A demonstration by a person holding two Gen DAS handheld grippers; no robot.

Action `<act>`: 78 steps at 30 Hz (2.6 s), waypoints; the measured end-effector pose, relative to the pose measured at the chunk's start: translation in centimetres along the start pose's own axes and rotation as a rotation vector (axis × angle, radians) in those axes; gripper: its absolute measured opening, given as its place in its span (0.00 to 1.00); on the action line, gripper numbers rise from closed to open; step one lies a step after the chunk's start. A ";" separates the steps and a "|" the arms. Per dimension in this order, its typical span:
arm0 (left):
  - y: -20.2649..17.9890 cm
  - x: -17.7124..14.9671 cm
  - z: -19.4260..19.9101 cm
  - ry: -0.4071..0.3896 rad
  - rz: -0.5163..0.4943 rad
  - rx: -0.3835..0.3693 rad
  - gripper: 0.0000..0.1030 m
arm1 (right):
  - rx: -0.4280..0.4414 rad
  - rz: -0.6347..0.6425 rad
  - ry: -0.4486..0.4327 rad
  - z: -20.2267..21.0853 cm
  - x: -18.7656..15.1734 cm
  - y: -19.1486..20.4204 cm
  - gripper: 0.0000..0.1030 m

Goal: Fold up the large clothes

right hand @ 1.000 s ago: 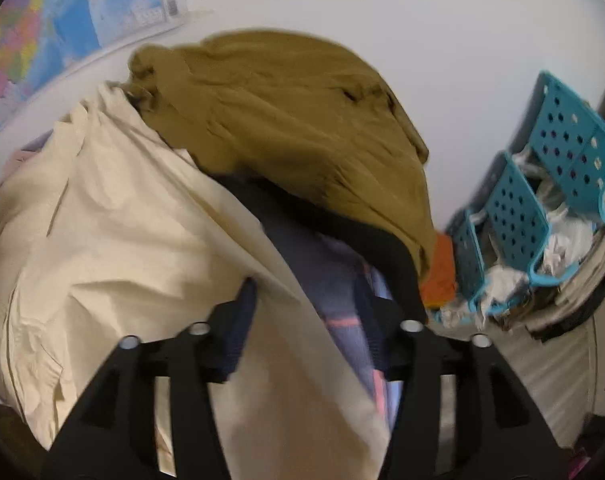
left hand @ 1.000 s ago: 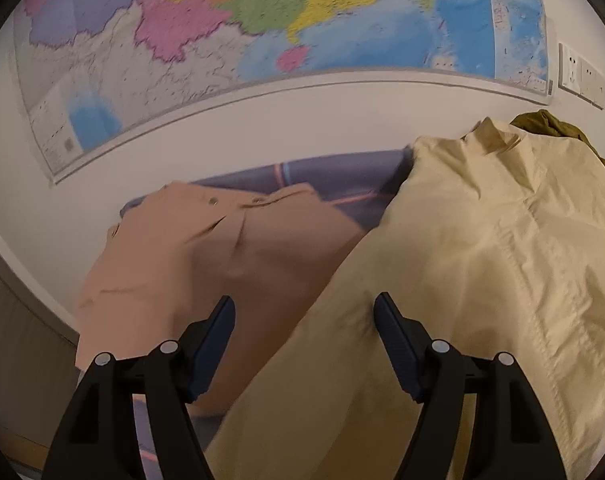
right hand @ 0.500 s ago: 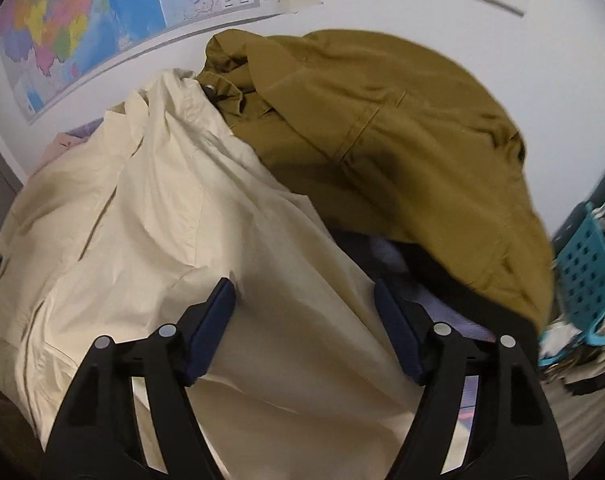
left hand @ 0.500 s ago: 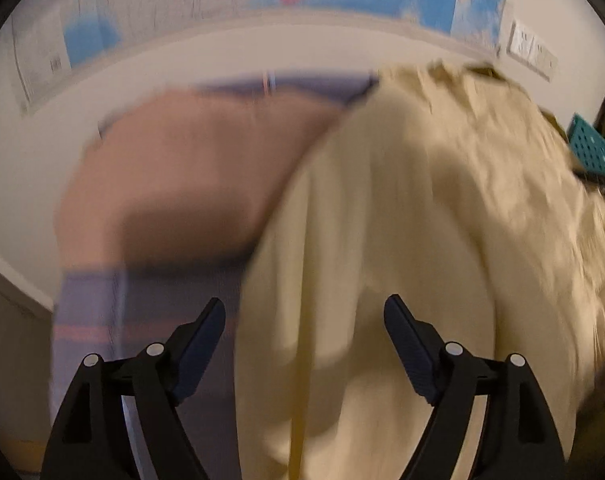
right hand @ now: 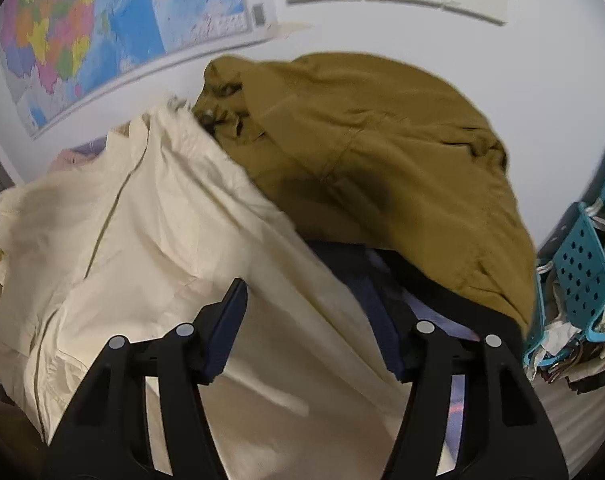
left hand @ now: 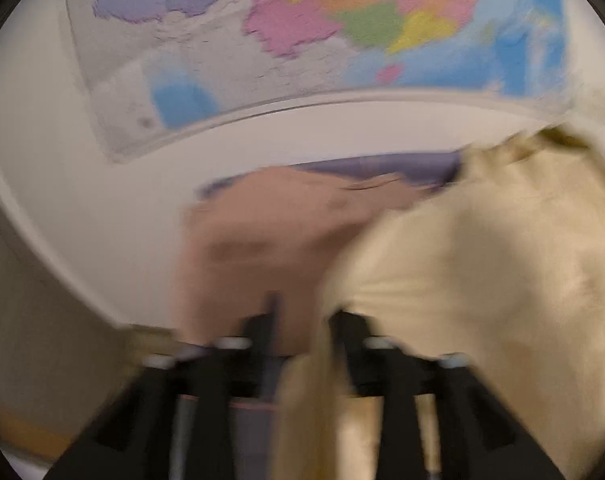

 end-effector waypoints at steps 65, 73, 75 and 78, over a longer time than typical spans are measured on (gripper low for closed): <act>-16.7 -4.3 2.7 -0.047 -0.159 -0.803 0.81 | 0.302 0.096 0.013 3.5 8.3 12.4 0.70; -18.1 -5.9 1.4 0.089 -0.231 -0.850 0.76 | 0.224 -0.078 0.132 -2.9 4.7 2.7 0.75; -18.7 -5.5 1.1 0.098 -0.222 -0.830 0.43 | 0.299 -0.121 0.143 -4.5 4.5 1.8 0.75; -18.3 -3.8 1.3 0.076 -0.162 -0.814 0.11 | 0.447 -0.151 0.142 -5.7 4.5 1.2 0.41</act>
Point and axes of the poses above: each gripper's, at about its wrist camera, not at the fingertips, and z roughly against the way its jaws point, y to its left, x to its top, the point moved 1 cm from there along -z, roughly the way its jaws point, and after that the axes turned 7 degrees about y, right-handed, at the moved point
